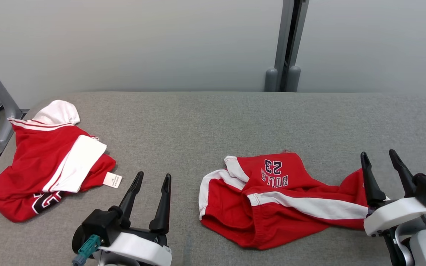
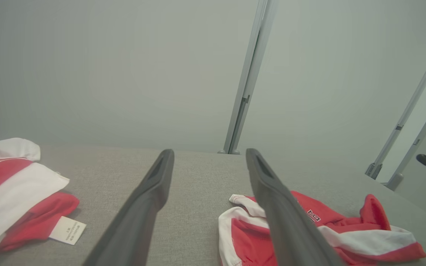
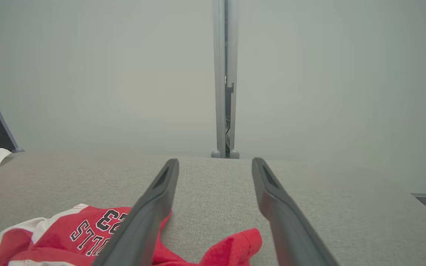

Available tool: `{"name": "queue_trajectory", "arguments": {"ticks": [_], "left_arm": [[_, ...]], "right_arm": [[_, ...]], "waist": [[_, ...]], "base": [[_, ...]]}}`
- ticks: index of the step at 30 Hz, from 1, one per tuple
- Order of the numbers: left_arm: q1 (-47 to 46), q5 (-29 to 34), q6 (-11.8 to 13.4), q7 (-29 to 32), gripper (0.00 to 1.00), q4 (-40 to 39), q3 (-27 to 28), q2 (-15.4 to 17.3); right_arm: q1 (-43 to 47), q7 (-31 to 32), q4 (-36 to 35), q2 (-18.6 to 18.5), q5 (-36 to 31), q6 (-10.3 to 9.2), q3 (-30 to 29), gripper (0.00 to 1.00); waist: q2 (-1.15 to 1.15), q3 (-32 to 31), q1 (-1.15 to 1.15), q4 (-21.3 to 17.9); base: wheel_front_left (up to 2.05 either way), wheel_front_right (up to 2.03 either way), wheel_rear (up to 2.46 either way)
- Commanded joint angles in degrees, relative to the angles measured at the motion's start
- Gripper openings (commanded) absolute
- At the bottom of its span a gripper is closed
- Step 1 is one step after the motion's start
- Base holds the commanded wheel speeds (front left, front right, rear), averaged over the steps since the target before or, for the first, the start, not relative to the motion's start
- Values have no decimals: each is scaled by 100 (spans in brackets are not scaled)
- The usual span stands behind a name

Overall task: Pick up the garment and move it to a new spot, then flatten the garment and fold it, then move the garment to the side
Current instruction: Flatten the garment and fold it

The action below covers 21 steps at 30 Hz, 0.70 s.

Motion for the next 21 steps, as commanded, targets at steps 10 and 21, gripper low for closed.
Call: {"name": "queue_trajectory", "arguments": {"ticks": [10,21], "left_arm": [[159,168,-31,1,100,-6,97,27],[54,95,15,1,100,-42,-28,26]], "right_arm": [[165,-1,-162,-172,200,-2,806,100],[-155,-2,82,-195,24,-2,1033,100]], "waist": [[0,-27,0,369],[0,76,0,732]], "base": [[0,0,0],[0,0,0]]}}
